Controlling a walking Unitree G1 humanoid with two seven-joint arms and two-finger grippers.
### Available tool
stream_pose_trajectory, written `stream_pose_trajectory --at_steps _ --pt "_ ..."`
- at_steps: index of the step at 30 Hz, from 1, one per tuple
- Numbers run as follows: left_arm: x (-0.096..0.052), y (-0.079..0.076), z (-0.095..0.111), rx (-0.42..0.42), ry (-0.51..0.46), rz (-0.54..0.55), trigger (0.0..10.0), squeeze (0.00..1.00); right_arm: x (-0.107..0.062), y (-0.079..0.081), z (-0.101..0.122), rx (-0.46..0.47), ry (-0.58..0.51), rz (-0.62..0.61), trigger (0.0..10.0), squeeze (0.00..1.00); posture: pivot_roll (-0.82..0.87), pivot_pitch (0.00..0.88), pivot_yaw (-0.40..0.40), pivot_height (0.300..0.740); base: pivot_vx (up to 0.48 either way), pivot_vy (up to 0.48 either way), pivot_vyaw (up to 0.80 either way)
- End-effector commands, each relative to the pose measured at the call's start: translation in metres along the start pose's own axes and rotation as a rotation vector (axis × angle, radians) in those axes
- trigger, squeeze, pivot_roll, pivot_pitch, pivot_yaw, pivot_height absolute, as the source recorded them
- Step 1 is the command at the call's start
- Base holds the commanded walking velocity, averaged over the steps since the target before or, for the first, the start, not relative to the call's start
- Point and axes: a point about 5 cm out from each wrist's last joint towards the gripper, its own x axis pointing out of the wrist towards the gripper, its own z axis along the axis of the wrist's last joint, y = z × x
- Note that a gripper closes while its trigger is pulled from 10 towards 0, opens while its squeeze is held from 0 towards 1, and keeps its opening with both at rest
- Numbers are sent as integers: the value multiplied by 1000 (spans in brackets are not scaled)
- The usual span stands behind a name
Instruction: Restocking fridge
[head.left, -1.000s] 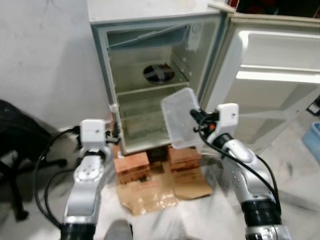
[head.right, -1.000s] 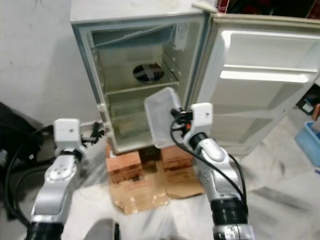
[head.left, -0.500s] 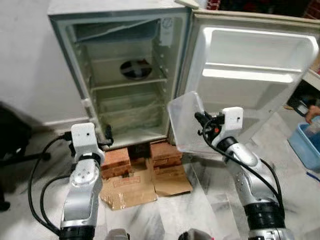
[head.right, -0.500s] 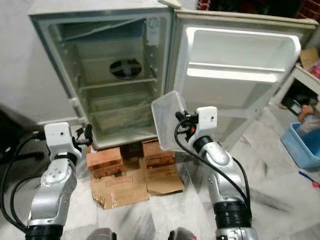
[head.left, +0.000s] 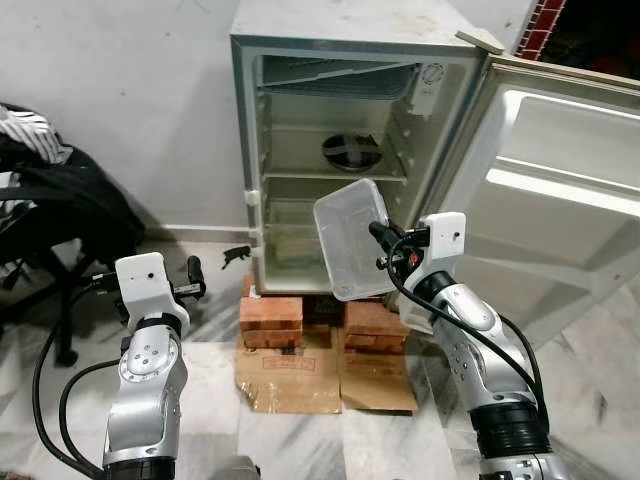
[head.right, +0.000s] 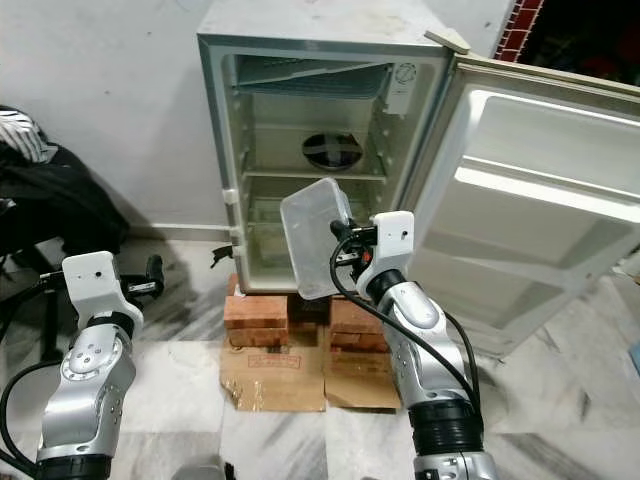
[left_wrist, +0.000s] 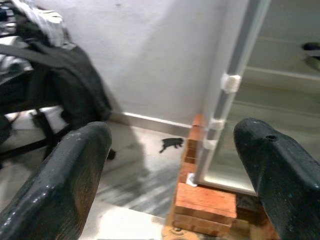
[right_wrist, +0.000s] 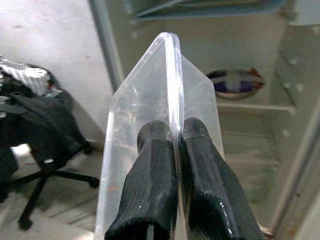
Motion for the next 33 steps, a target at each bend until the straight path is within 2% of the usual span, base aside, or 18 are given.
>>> stream_pose_trajectory --at_steps 1,33 --pt "1 -3 5 -4 -15 -15 10000 0 1 -4 4 -8 -14 -16 10000 0 57 0 -47 740 300 375 0" --pt "1 -10 0 -33 24 -26 10000 0 3 -2 1 -12 -1 -14 10000 0 56 0 -48 740 292 381 0"
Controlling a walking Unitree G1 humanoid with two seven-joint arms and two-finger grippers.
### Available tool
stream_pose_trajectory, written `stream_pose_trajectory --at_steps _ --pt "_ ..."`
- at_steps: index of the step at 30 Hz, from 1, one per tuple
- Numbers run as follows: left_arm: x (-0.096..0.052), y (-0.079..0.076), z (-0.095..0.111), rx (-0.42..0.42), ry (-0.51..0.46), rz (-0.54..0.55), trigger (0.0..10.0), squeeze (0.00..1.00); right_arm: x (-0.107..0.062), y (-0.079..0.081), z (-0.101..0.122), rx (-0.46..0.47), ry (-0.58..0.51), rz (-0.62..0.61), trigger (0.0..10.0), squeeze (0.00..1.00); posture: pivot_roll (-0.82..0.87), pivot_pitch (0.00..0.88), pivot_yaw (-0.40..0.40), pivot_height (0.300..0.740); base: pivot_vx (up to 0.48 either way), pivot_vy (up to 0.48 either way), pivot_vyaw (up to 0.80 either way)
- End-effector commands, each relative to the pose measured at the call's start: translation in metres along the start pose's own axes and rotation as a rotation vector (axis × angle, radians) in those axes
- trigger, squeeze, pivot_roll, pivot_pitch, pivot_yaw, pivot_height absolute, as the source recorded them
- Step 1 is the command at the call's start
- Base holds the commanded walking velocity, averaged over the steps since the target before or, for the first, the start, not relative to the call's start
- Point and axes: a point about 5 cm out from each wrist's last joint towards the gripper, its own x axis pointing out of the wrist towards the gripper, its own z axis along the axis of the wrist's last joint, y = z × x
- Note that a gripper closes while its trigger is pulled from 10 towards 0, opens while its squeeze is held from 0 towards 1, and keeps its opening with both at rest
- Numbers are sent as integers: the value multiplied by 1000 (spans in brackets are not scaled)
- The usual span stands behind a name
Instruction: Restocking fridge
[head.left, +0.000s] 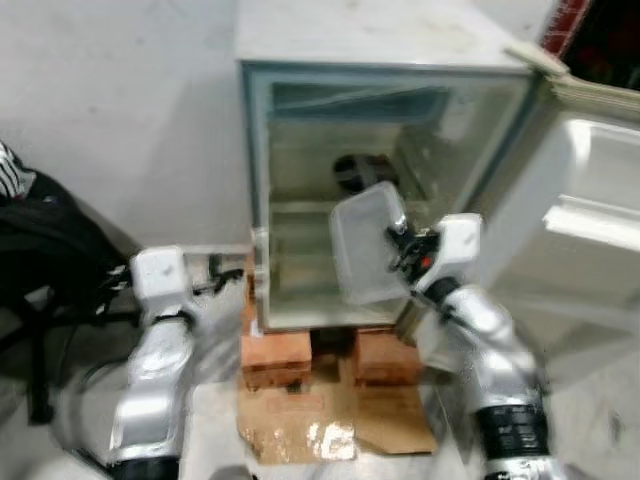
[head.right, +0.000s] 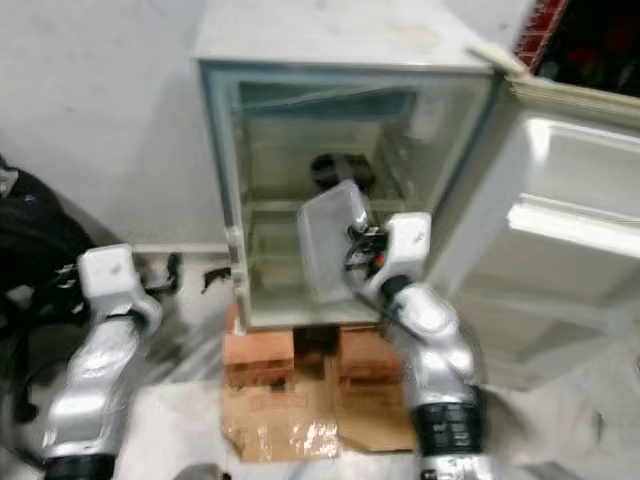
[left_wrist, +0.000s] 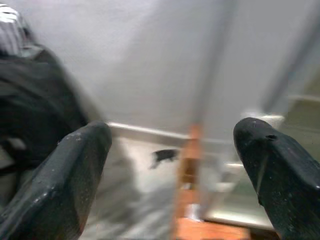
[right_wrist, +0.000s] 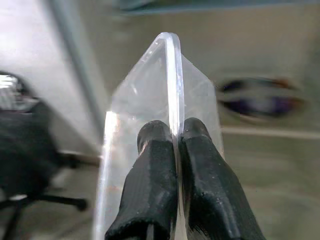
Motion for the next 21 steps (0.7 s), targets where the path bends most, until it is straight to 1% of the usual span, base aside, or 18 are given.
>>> stream_pose_trajectory --at_steps 1,6,20,21 --pt "-1 -12 2 -18 2 -31 10000 0 -5 -14 6 -24 -15 -45 10000 0 56 0 -48 740 251 409 0" --pt "0 -14 5 14 -26 -60 10000 0 -4 -14 6 -27 -15 -44 10000 0 55 0 -48 740 266 397 0" --pt "1 -15 3 41 -4 -60 10000 0 -4 -17 7 -34 -23 -71 10000 0 56 0 -48 740 466 0 0" --pt "0 -16 3 15 -7 -61 10000 0 -4 -18 7 -35 -24 -75 10000 0 57 0 -48 740 0 0 0"
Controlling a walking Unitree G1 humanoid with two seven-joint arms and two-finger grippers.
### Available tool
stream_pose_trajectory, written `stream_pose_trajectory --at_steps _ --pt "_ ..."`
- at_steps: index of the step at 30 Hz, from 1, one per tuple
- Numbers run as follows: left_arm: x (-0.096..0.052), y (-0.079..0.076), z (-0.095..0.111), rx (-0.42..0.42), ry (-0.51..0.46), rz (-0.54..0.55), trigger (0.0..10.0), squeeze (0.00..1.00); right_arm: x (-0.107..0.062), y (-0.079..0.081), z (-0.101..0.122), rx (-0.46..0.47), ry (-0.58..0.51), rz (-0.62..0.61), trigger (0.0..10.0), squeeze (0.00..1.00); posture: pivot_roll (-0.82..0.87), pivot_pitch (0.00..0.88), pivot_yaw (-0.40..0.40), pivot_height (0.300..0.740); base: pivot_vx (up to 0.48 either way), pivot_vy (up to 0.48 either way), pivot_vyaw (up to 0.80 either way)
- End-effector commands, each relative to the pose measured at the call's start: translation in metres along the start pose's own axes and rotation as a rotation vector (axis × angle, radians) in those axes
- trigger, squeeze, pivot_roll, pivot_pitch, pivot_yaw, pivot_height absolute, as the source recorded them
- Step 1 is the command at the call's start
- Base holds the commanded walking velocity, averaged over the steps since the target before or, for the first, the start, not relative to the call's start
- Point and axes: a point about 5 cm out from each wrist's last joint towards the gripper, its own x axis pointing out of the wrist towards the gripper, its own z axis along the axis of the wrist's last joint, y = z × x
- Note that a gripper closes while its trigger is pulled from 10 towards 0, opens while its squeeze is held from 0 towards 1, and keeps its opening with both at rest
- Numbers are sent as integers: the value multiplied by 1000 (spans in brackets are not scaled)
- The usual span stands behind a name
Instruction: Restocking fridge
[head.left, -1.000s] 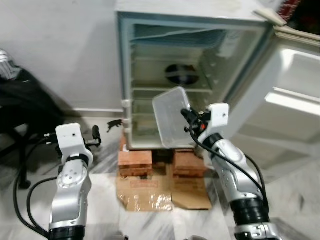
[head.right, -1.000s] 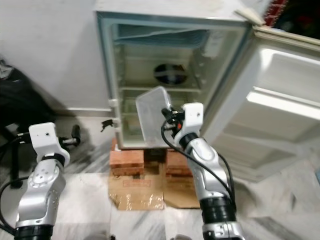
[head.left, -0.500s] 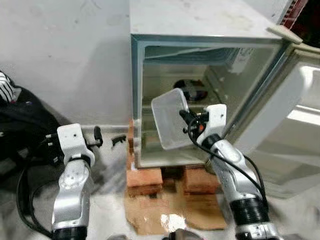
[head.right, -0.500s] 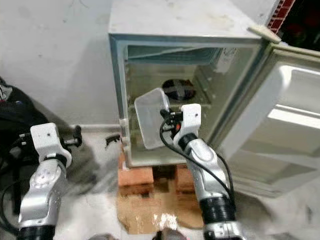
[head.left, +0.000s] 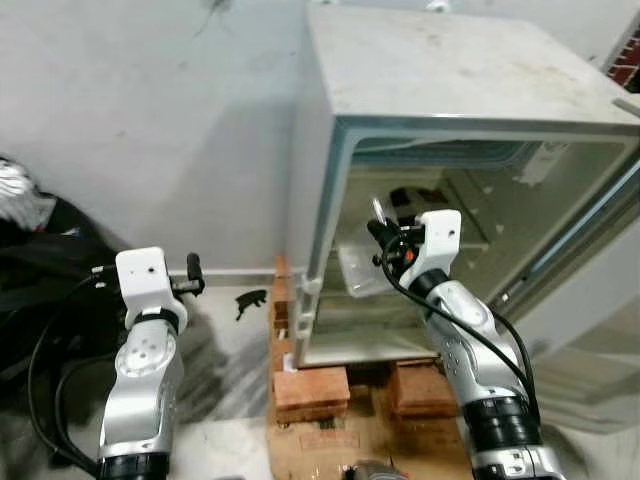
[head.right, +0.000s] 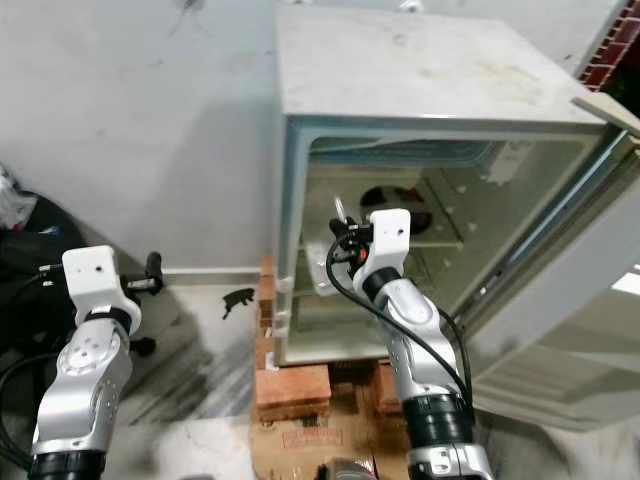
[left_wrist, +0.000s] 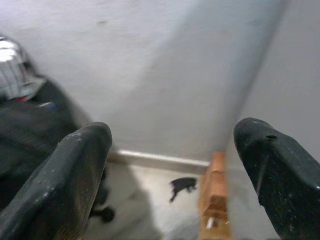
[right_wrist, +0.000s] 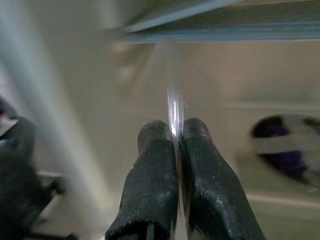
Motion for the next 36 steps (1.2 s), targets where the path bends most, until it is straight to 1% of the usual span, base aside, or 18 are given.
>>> stream_pose_trajectory --at_steps 1,12,20,26,30,36 --pt "0 -9 3 -25 -3 -32 10000 0 0 -6 4 -13 -13 -23 10000 0 57 0 -48 740 0 0 0" --pt "0 -9 3 -10 -1 -30 10000 0 0 -7 4 -15 -13 -34 10000 0 59 0 -49 740 0 0 0" --pt "-1 -10 3 -3 4 -21 10000 0 4 -14 4 -3 -15 -79 10000 0 64 0 -54 740 0 0 0" --pt "-4 -6 0 3 17 -2 10000 0 13 -15 4 18 -10 -118 10000 0 78 0 -63 740 0 -332 0" --pt "-6 -4 -1 1 20 6 10000 0 15 -14 4 21 -8 -118 10000 0 79 0 -66 740 0 -469 0" --pt "-8 -4 0 -10 14 16 10000 0 18 -14 2 29 0 -120 10000 0 84 0 -71 740 0 0 0"
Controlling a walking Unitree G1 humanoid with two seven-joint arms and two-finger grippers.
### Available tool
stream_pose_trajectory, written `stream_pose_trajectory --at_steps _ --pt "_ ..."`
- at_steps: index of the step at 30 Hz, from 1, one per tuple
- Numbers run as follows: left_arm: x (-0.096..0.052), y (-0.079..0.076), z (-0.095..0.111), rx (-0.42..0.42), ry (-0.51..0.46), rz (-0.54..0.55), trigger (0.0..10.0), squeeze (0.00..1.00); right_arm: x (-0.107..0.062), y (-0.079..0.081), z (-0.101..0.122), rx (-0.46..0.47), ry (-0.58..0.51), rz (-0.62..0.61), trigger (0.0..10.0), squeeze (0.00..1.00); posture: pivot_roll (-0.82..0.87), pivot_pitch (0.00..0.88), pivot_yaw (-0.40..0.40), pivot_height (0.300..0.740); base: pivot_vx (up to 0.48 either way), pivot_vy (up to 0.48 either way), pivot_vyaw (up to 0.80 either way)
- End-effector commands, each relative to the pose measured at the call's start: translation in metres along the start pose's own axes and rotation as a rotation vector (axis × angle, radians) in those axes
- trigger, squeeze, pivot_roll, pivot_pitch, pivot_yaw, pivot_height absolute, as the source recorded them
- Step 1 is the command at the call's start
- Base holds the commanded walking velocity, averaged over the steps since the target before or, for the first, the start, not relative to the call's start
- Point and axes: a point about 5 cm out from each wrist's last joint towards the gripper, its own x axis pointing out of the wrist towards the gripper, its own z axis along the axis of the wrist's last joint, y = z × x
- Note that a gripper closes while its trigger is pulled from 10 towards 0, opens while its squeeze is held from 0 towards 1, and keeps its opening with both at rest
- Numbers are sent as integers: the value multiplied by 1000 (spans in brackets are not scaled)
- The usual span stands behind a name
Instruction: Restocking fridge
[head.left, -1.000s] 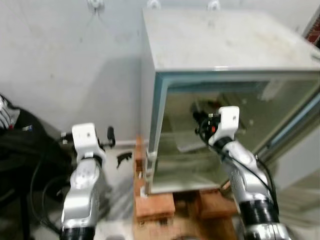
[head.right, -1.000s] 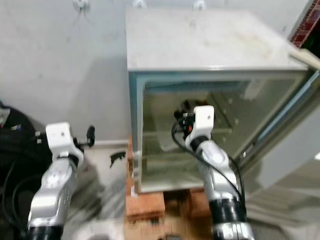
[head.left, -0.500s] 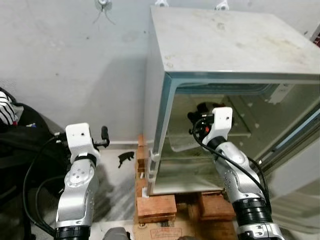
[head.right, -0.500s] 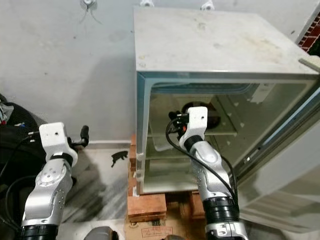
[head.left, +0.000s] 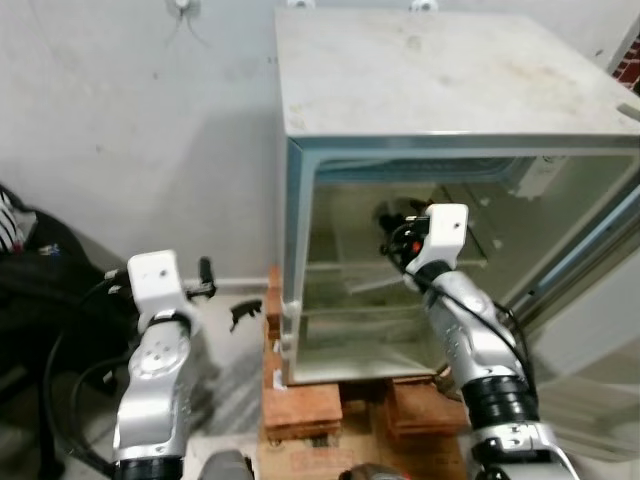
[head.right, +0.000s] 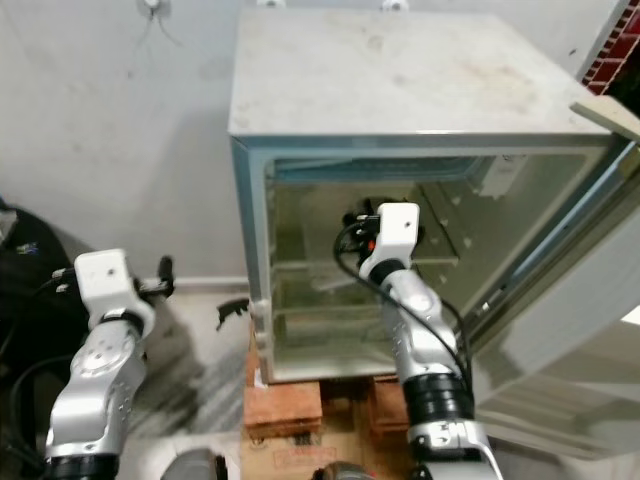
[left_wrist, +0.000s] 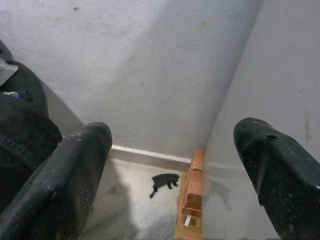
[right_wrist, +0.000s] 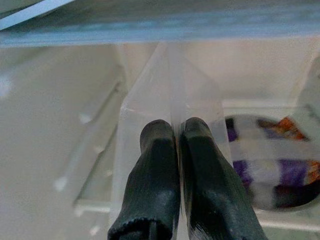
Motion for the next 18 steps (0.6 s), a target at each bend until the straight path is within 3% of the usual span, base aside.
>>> stream_pose_trajectory --at_steps 1,18 --pt "-2 7 3 3 -10 27 10000 0 6 7 6 11 -25 13 10000 0 84 0 -72 740 0 0 0" --pt "-17 14 0 -6 22 79 10000 0 17 24 -5 89 14 50 10000 0 146 0 -100 740 0 0 0"
